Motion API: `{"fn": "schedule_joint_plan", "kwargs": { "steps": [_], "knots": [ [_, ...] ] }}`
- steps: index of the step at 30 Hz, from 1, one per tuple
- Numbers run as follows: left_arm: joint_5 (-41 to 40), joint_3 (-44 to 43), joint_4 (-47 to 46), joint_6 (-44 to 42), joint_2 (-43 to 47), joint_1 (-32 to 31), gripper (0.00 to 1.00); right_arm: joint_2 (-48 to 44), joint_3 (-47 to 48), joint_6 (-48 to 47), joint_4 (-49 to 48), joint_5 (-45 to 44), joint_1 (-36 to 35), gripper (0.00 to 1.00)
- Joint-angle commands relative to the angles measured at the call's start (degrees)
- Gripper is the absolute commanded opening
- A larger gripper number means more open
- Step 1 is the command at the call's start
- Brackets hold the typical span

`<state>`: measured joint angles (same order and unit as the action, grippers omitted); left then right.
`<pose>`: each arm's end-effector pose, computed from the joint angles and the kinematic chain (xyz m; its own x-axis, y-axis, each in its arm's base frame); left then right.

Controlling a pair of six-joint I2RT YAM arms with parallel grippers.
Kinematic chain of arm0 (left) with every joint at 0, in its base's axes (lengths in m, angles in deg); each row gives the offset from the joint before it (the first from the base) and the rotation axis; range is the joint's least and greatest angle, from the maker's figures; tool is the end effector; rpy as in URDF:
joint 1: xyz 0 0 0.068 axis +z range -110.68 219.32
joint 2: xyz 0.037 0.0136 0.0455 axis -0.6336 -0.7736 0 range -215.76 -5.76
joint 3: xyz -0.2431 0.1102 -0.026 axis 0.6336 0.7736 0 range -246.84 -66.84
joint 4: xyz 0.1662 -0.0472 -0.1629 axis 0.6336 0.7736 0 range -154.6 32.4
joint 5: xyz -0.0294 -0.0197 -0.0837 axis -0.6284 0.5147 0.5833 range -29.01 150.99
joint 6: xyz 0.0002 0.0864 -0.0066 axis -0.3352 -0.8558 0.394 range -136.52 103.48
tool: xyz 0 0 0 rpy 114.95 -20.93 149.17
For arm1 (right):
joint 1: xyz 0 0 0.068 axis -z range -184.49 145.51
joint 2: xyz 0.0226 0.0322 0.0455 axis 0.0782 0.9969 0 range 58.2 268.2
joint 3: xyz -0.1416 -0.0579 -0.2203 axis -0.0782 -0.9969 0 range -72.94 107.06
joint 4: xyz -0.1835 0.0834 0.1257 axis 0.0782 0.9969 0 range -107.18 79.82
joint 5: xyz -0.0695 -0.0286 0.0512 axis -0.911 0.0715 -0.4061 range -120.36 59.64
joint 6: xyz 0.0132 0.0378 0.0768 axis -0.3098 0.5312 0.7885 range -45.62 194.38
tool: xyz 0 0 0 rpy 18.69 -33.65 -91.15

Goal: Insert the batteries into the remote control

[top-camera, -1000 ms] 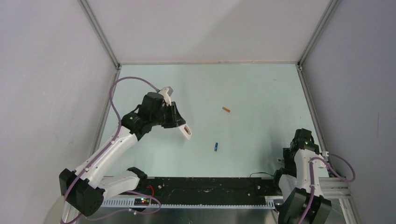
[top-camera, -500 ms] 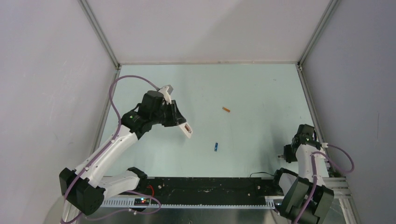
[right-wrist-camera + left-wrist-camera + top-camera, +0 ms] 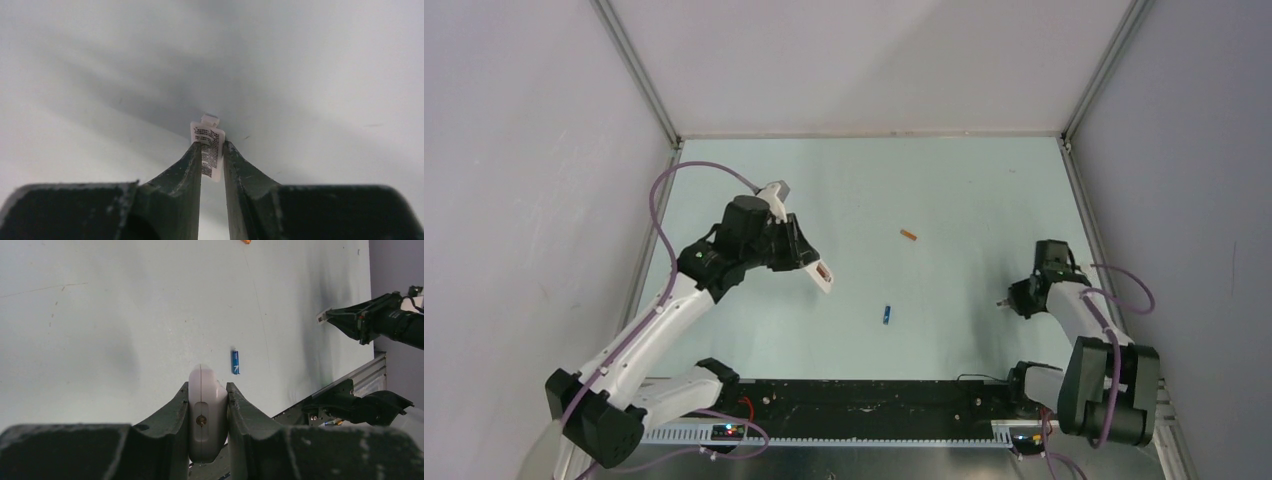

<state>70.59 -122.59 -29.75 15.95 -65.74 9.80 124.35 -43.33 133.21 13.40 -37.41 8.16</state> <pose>0.1934 -0.1241 0.2873 -0.7841 -0.1643 -0.5985 0.2104 0.8368 -0.5055 0.1789 -0.0498 0.1300 -0.2395 0.9240 -0.2980 0.9058 0.3232 0.2741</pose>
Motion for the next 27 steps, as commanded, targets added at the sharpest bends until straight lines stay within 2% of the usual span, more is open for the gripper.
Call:
{"fn": "schedule_joint_plan", "kwargs": {
  "steps": [1, 2, 6, 9, 11, 12, 13, 14, 17, 20, 23, 27],
  "knots": [
    [-2.82, -0.04, -1.49, -0.96, 3.57, -0.02, 0.0, 4.03, 1.14, 0.21, 0.67, -0.06, -10.09, 0.2],
    [-3.18, 0.62, -1.47, -0.8, 3.83, -0.02, 0.0, 5.1, 2.1, 1.02, 0.43, -0.57, -14.29, 0.21],
    [-2.91, 2.09, -1.57, -0.52, 5.21, -0.01, 0.0, 9.06, 4.9, 3.22, 0.77, -2.63, -23.8, 0.22],
    [-1.28, 3.19, -1.88, -1.02, 5.82, -0.01, 0.0, 11.26, 6.95, 3.97, 1.67, -4.76, -28.43, 0.24],
    [-0.01, 3.47, -1.99, -1.88, 6.01, 0.01, 0.0, 11.99, 8.23, 4.04, 2.77, -6.78, -30.67, 0.3],
    [0.33, 3.51, -1.98, -2.15, 6.06, 0.0, 0.0, 11.64, 8.56, 2.92, 2.83, -7.61, -31.72, 0.41],
    [1.56, 3.49, -1.98, -2.85, 6.1, -0.01, 0.0, 11.19, 8.98, 2.55, 3.19, -8.1, -32.66, 0.47],
    [2.39, 3.47, -2.02, -3.29, 6.11, -0.01, 0.0, 9.57, 9.07, 1.93, 3.31, -9.04, -33.07, 0.59],
    [4.56, 3.25, -2.05, -5.85, 5.96, -0.01, 0.0, 3.66, 9.07, -1.67, 2.6, -11.23, -35.88, 0.78],
    [7.77, 2.94, -2.14, -7.89, 5.69, -0.01, 0.0, -0.79, 9.07, -6.82, -0.14, -10.01, -37.7, 0.79],
    [10.58, 2.57, -2.1, -11.04, 6.02, -0.01, 0.0, -2.92, 9.07, -12.2, -3.24, -1.64, -39.01, 0.72],
    [15.35, 2.34, -2.05, -14.6, 7.76, -0.04, 0.0, -0.79, 9.58, -13.99, -6.79, 2.19, -44.29, 0.67]
  ]
}}
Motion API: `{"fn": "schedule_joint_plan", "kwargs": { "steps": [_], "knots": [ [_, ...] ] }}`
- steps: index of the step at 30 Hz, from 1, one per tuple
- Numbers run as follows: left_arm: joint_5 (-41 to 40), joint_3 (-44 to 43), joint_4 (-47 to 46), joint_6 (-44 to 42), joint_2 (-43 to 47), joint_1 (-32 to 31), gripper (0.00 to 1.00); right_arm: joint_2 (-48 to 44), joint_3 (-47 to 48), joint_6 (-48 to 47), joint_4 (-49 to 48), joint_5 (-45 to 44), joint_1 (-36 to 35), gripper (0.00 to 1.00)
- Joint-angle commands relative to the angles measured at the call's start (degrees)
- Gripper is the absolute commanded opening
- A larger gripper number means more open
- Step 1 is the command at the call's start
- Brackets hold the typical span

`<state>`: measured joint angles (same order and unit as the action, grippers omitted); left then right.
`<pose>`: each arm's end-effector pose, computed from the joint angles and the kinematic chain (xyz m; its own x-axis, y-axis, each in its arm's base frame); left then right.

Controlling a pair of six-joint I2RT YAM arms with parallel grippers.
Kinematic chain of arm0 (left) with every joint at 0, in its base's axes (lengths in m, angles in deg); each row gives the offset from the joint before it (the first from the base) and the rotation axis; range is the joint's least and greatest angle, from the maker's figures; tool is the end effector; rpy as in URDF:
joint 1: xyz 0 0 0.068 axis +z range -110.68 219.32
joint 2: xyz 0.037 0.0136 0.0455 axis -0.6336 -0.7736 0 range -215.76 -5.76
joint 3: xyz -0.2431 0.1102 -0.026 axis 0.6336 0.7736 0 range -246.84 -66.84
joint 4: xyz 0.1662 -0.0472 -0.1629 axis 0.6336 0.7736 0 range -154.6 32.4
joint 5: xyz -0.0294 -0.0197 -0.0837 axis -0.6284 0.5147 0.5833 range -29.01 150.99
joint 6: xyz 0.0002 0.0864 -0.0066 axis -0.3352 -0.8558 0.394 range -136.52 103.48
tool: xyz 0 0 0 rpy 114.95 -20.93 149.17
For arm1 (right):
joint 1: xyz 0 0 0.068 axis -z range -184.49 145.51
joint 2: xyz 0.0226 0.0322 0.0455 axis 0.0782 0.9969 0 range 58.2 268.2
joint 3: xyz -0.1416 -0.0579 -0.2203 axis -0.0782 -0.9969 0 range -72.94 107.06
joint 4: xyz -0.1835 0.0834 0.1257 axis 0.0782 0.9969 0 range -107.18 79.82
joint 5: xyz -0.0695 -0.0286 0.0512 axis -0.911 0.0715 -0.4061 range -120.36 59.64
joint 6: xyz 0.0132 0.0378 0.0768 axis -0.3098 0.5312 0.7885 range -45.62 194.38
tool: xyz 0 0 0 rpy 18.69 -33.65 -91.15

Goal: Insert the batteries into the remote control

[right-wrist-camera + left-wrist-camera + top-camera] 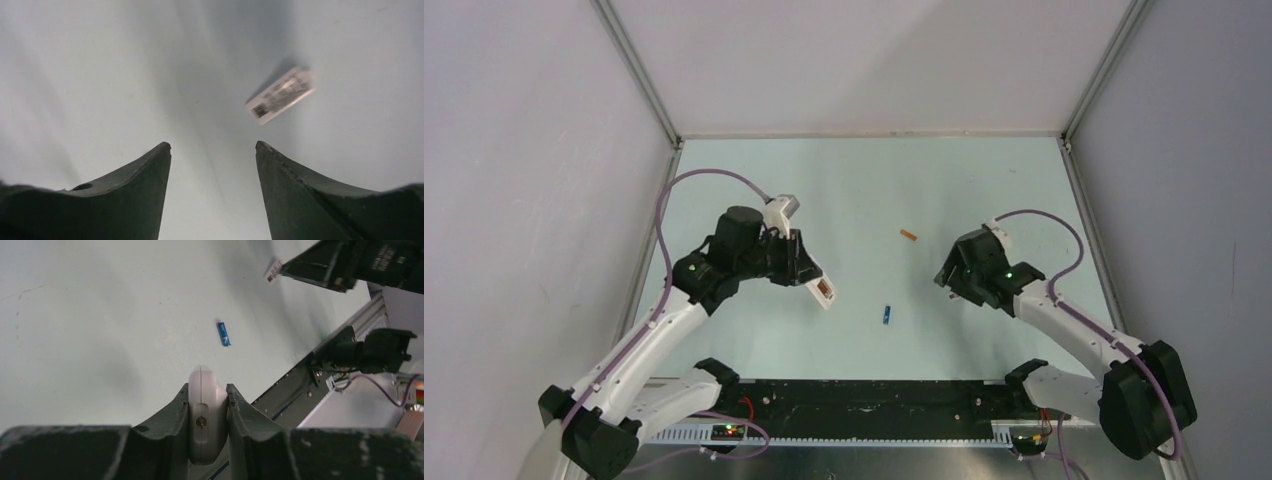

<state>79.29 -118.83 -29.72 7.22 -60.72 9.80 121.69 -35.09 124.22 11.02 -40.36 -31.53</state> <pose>0.1701 -0.1239 0.2842 -0.7640 -0.0067 -0.6452 0.4108 0.7661 -0.4943 0.1986 0.0864 0.1840 -0.7362 0.4692 -0.4877 0.3197 0.8763 0.3605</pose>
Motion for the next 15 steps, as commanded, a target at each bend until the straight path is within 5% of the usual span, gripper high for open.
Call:
{"fn": "schedule_joint_plan", "kwargs": {
  "steps": [1, 15],
  "knots": [
    [8.92, -1.35, -2.08, -7.28, 3.56, -0.02, 0.0, 2.73, 1.92, -5.14, -5.14, 4.98, -5.7, 0.66],
    [19.94, 1.2, -2.15, -16.8, 15.08, -0.08, 0.0, 22.97, 11.46, -4.96, -11.29, 6.67, -18.81, 0.57]
  ]
}}
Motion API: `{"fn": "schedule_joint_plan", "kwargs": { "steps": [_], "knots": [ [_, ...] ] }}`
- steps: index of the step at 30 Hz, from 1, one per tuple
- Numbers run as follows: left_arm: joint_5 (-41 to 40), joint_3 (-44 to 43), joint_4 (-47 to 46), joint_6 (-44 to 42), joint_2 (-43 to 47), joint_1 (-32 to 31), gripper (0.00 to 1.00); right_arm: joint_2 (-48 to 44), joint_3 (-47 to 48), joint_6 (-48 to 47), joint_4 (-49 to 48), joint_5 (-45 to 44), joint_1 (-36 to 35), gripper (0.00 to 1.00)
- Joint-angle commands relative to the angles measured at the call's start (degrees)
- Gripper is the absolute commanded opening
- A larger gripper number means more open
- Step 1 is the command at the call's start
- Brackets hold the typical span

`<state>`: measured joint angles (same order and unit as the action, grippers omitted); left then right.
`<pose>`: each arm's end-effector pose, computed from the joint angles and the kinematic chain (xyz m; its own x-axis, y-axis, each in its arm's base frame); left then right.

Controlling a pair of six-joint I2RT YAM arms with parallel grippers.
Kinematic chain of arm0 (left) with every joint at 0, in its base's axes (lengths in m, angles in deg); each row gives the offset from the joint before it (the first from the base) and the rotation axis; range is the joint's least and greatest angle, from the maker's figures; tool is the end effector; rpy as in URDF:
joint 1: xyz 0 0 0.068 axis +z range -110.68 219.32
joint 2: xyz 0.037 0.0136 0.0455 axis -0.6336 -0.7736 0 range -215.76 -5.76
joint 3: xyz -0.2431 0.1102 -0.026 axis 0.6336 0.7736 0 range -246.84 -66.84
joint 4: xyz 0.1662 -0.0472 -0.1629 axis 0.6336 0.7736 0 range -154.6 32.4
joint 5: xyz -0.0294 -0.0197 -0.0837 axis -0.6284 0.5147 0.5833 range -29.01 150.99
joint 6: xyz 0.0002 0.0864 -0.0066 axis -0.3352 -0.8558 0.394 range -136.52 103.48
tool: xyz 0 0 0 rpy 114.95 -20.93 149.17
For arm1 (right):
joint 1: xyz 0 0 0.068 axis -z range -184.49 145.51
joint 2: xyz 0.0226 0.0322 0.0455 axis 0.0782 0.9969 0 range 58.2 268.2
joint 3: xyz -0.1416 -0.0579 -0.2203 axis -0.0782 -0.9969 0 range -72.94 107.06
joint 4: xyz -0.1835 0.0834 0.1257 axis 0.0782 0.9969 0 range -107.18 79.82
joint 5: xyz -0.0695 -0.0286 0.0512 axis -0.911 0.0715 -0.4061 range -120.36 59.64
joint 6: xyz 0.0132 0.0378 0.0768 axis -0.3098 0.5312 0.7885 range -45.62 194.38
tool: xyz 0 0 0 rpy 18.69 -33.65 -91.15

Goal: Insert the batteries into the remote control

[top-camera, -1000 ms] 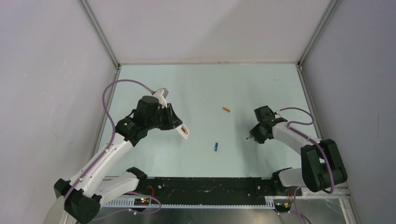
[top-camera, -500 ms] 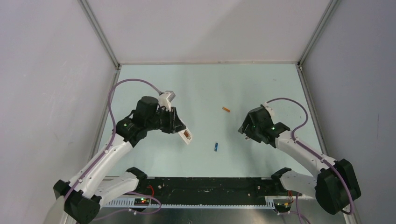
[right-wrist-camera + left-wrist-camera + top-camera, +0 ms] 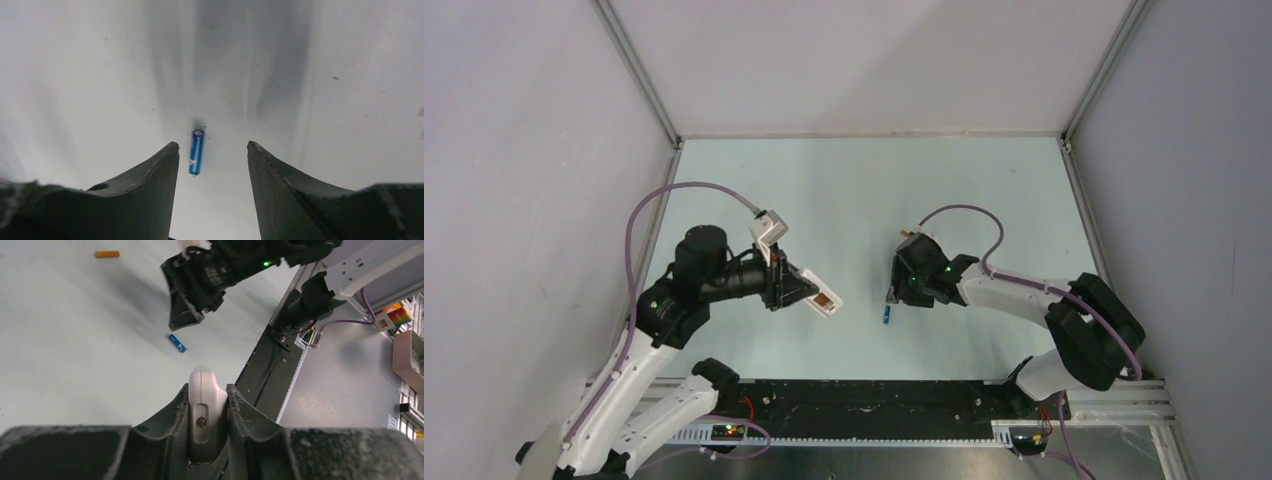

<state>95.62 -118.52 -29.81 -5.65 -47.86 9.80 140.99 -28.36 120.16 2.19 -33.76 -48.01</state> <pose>0.1159 -0.1156 0.3245 -0.5248 0.1189 -0.8429 0.7677 0.4939 -0.4083 0.2044 0.1878 0.1552 -0.9030 0.1290 -0.4098 -0.0247 0.9367 0.3493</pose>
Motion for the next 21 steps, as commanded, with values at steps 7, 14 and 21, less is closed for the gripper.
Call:
{"fn": "schedule_joint_plan", "kwargs": {
  "steps": [7, 14, 21],
  "knots": [
    [0.52, 1.91, -2.03, -3.25, 3.3, -0.06, 0.0, 9.55, 10.63, -0.01, 2.33, -4.43, -5.79, 0.51],
    [-6.39, 2.56, -2.03, -2.56, 3.01, -0.01, 0.0, 12.62, 13.87, 3.84, 9.61, -11.34, -8.97, 0.43],
    [-8.19, 2.56, -1.98, -2.45, 2.77, -0.01, 0.0, 14.82, 14.47, 6.37, 11.7, -13.25, -10.2, 0.38]
  ]
}}
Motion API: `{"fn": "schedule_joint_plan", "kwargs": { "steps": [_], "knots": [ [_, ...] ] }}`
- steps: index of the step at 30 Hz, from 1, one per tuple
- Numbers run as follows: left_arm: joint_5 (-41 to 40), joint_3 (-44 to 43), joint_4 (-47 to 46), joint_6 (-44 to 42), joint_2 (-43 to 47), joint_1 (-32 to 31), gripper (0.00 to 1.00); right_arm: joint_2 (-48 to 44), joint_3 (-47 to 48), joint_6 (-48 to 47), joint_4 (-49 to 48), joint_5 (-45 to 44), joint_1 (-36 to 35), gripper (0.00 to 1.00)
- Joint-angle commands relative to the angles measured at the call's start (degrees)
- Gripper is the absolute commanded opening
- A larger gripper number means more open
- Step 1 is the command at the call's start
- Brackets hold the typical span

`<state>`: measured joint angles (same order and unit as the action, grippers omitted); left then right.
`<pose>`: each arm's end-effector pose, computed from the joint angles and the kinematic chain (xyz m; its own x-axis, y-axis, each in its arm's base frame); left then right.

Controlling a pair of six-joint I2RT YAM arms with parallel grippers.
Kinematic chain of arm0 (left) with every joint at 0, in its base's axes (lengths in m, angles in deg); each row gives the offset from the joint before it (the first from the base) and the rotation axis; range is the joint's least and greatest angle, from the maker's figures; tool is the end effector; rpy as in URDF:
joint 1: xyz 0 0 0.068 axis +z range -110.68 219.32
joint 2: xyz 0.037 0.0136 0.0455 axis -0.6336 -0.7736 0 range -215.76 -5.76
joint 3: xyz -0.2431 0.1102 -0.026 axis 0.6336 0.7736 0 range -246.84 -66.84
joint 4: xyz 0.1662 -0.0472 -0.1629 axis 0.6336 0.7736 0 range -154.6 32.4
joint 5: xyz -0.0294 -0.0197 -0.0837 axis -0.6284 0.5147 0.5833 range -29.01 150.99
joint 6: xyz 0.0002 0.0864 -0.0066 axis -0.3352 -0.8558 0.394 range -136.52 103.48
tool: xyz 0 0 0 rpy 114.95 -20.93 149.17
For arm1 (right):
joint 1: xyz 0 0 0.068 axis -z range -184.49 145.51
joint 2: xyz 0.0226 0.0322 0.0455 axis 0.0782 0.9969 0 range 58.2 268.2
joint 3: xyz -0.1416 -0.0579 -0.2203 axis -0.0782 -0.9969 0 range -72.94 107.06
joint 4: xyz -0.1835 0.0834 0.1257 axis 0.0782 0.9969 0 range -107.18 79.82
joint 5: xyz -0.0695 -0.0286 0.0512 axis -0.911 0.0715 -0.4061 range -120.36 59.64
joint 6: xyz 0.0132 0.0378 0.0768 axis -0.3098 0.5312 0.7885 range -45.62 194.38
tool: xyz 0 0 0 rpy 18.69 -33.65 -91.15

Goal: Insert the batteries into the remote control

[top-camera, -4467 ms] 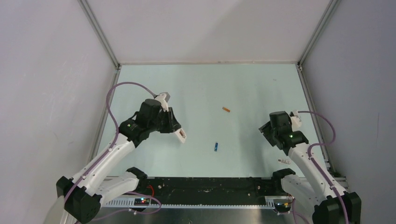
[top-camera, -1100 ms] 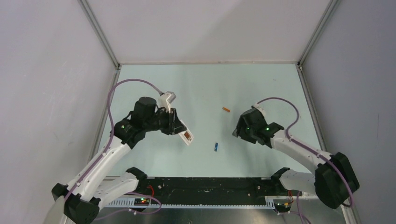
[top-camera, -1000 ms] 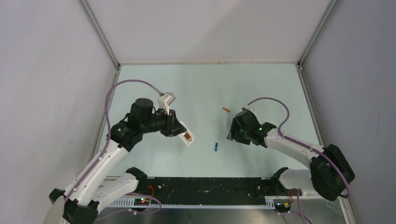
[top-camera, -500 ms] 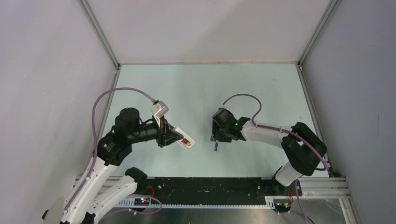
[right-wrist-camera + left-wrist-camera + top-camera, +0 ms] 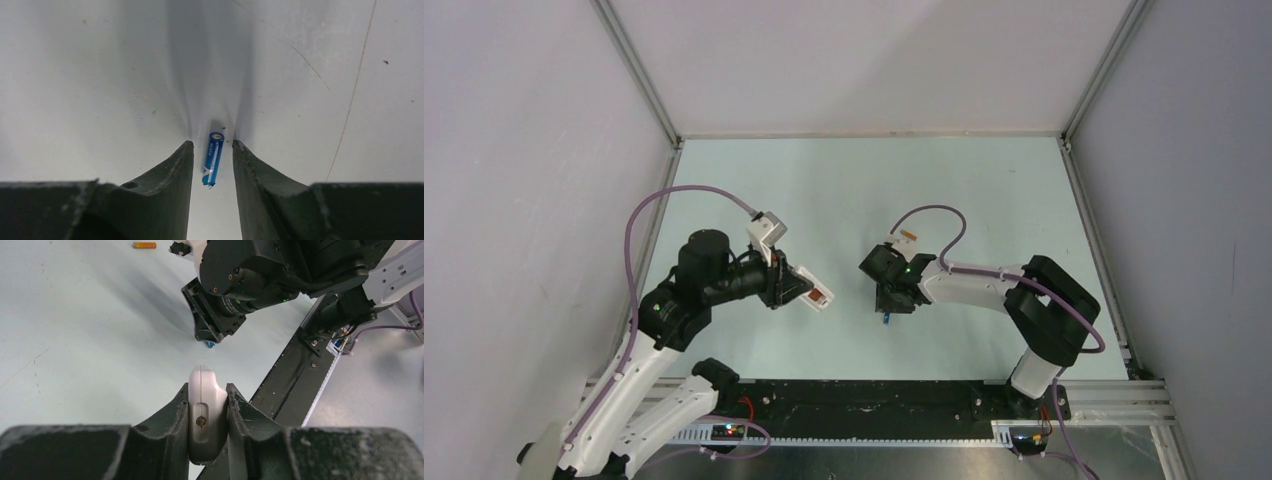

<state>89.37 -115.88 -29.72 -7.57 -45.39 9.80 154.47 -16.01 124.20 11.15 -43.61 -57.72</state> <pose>0.1165 -0.1077 0.3130 -0.4952 0.1231 -0.8600 0.7389 0.5803 -0.3424 0.2011 0.2397 0.1411 -0.9131 0.0204 -0.4072 -0.0464 0.9871 0.1535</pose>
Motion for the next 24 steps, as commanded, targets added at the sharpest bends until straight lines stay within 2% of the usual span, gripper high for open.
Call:
{"fn": "schedule_joint_plan", "kwargs": {
  "steps": [1, 10, 16, 24],
  "knots": [
    [-2.08, -0.09, -2.08, -0.52, 0.45, -0.06, 0.0, 1.49, 2.07, 2.35, 2.74, -3.37, -0.65, 0.36],
    [-3.18, 0.51, -2.09, 0.28, 0.73, -0.04, 0.0, 0.7, 2.14, 1.2, 1.92, -4.08, -1.12, 0.04],
    [-3.27, 0.61, -2.03, 0.99, -0.2, -0.01, 0.0, -7.15, 1.41, -6.1, -2.55, -5.59, -3.03, 0.0],
    [-2.4, 0.04, -2.05, 2.26, -1.63, -0.04, 0.0, -28.2, -8.57, -18.0, -19.1, 2.22, -3.76, 0.0]
  ]
}}
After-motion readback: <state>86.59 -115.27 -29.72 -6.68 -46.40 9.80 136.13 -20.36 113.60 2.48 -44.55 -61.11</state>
